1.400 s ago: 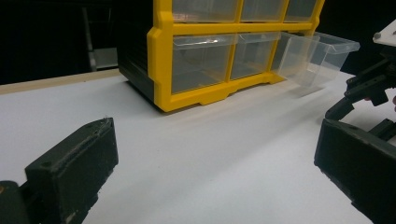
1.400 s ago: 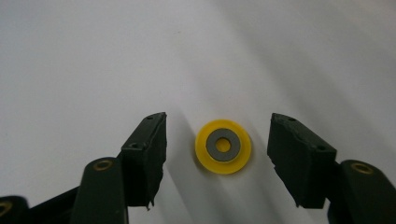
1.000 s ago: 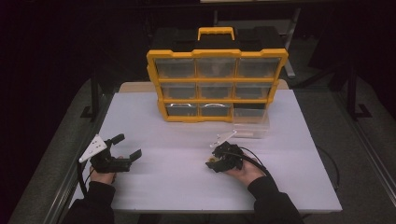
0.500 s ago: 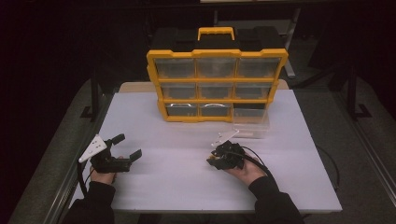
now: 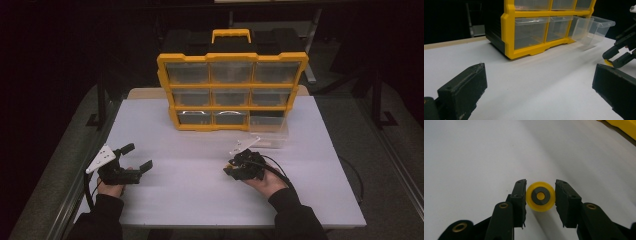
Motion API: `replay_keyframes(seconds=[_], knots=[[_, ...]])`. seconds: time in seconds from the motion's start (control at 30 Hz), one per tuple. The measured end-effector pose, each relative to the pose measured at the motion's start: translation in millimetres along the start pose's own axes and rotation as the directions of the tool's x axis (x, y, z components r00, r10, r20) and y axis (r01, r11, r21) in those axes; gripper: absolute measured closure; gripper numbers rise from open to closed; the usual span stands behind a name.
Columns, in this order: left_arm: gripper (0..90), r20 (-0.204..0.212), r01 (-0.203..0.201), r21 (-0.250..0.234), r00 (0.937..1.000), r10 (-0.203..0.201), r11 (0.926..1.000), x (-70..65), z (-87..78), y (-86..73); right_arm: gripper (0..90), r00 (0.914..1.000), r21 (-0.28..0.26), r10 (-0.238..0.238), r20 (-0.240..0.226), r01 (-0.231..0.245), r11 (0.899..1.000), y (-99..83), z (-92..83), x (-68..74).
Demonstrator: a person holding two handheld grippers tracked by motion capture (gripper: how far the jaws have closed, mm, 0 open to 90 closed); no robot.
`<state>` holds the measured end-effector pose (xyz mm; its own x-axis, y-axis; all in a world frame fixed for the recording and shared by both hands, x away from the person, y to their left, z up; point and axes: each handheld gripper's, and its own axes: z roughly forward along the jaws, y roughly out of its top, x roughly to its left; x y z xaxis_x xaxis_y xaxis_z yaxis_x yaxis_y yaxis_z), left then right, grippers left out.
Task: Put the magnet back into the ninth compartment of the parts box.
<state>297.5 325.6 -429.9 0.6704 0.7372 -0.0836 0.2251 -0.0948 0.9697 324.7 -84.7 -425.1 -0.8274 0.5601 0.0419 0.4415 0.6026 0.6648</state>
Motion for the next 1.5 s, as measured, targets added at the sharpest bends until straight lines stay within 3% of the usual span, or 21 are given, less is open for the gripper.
replay_keyframes(seconds=[0.63,1.17,1.5], knots=[[0.0,-0.002,0.000,-0.002,1.0000,0.000,1.0000,0.2,-0.5,0.3,60.3,0.9994,-0.064,0.015,0.032,-0.012,0.998,7.9,-23.6,-9.1],[0.0,-0.006,0.003,-0.004,1.0000,-0.003,1.0000,0.0,-1.0,0.4,60.4,0.9984,-0.162,0.035,0.046,-0.027,0.986,16.0,-54.2,-18.0],[0.0,-0.005,0.004,-0.002,1.0000,-0.004,1.0000,0.3,-1.2,0.2,60.4,0.9975,-0.177,0.051,0.049,-0.041,0.983,16.7,-66.1,-24.1]])
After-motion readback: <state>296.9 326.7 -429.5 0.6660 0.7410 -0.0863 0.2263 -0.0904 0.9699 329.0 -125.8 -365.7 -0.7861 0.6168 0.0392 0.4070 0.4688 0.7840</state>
